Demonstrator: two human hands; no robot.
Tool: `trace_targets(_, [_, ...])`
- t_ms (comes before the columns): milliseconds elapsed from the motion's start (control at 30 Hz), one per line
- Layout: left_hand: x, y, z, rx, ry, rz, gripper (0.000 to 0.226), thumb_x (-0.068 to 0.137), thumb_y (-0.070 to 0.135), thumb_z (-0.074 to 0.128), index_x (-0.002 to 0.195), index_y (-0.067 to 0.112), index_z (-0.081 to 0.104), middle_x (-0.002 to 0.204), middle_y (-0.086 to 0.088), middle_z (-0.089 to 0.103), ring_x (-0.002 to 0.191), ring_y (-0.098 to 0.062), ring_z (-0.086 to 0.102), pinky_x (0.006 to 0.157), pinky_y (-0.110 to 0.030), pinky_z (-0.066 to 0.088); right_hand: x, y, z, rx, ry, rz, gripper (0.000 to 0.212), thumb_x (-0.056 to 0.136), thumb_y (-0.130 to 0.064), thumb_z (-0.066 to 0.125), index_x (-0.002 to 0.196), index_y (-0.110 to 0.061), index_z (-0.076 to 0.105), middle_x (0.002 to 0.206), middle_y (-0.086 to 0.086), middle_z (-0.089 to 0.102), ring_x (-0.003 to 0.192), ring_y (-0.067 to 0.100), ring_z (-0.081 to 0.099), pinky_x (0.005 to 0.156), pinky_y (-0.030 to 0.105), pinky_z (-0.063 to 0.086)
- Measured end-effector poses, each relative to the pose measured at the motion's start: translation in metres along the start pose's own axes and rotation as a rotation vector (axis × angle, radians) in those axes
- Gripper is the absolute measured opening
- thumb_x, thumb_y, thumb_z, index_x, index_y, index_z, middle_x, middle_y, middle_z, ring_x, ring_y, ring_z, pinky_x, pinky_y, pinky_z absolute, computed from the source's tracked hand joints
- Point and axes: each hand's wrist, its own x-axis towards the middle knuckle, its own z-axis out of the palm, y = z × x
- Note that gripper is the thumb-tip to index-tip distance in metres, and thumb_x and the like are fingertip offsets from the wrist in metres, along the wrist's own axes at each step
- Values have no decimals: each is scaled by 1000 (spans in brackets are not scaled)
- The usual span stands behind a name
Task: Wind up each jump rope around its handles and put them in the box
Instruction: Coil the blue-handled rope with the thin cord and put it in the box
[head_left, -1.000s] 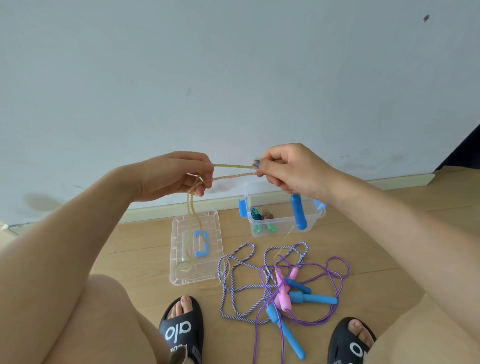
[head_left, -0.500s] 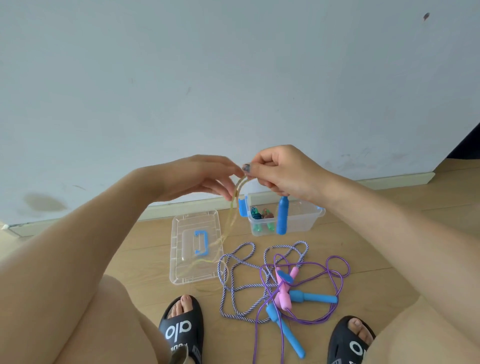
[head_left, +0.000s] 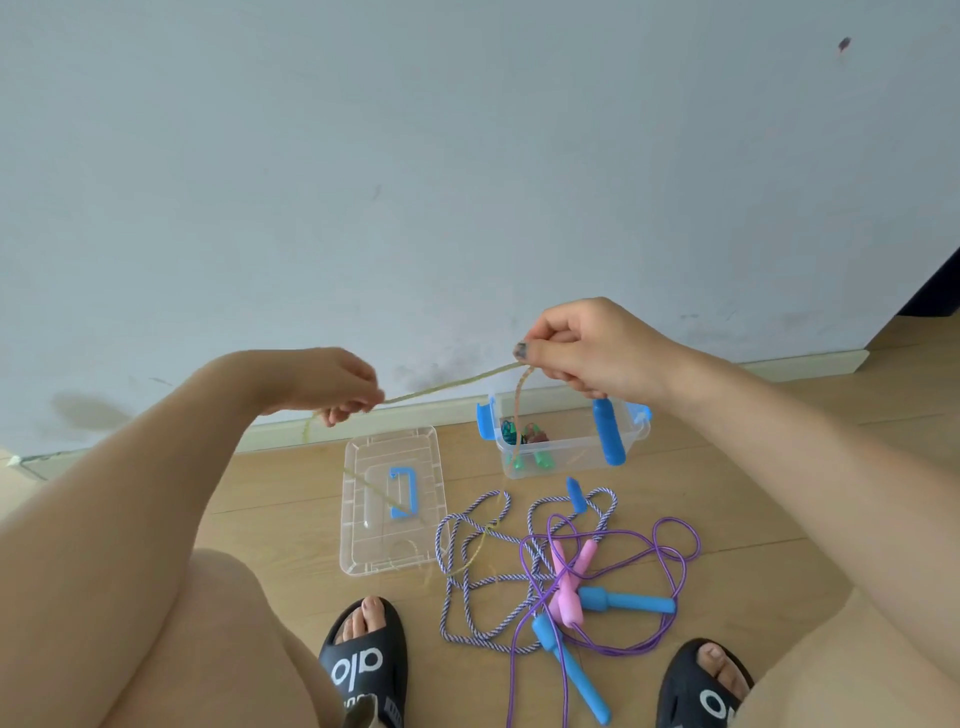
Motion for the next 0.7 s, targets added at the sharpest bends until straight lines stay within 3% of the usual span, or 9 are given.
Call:
trace_targets(100, [0, 11, 5, 64, 36, 7, 10, 97, 22, 55, 104, 22, 63, 100, 1, 73, 93, -12, 69, 84, -28, 47, 0, -2, 3, 61, 22, -13, 16, 96, -21, 63, 85, -9, 61, 56, -2, 48, 42, 12, 32, 43, 24, 28])
trace_targets(200, [-4, 56, 18, -302, -88, 230, 26, 101, 30, 49, 126, 29, 56, 114, 3, 72, 113, -11, 64, 102, -29, 41, 2, -7, 12, 97, 3, -41, 15, 97, -19, 61, 88, -7, 61, 59, 2, 50, 42, 12, 32, 43, 25, 29])
trace_targets(300, [-8, 86, 29, -492, -122, 397, 27, 105, 28, 42, 106, 8, 61, 99, -12, 72, 100, -23, 68, 100, -37, 48, 4, -10, 13, 142, 24, -55, 14, 97, -17, 61, 91, -5, 62, 61, 2, 53, 44, 14, 31, 44, 25, 29])
trace_targets(400, [-10, 86, 24, -482, -52, 414, 29, 105, 23, 44, 83, 10, 59, 76, -8, 55, 72, -21, 57, 94, -45, 51, 3, -10, 6, 185, 51, -51, 12, 97, -18, 61, 90, -9, 61, 60, 0, 54, 44, 14, 30, 44, 25, 29])
trace_targets(467, [-10, 78, 18, -449, -27, 392, 33, 104, 21, 45, 74, 14, 56, 69, -2, 46, 64, -18, 48, 88, -41, 53, 2, -8, 4, 172, 40, -51, 12, 96, -20, 63, 92, -9, 60, 61, 0, 55, 43, 14, 31, 44, 24, 31])
trace_targets(633, [-2, 57, 10, -446, 6, 318, 33, 105, 21, 43, 75, 10, 52, 70, -2, 52, 66, -19, 53, 78, -31, 53, 1, -6, -1, 128, 21, -39, 15, 95, -21, 64, 95, -7, 60, 62, 0, 54, 43, 15, 34, 44, 25, 35])
trace_targets(700, [3, 40, 7, -297, 73, 208, 31, 104, 19, 43, 79, 5, 56, 73, -5, 61, 70, -21, 62, 73, -27, 52, 0, -4, -5, 120, 46, -31, 12, 95, -19, 63, 91, -9, 59, 59, -1, 52, 42, 14, 34, 43, 25, 34])
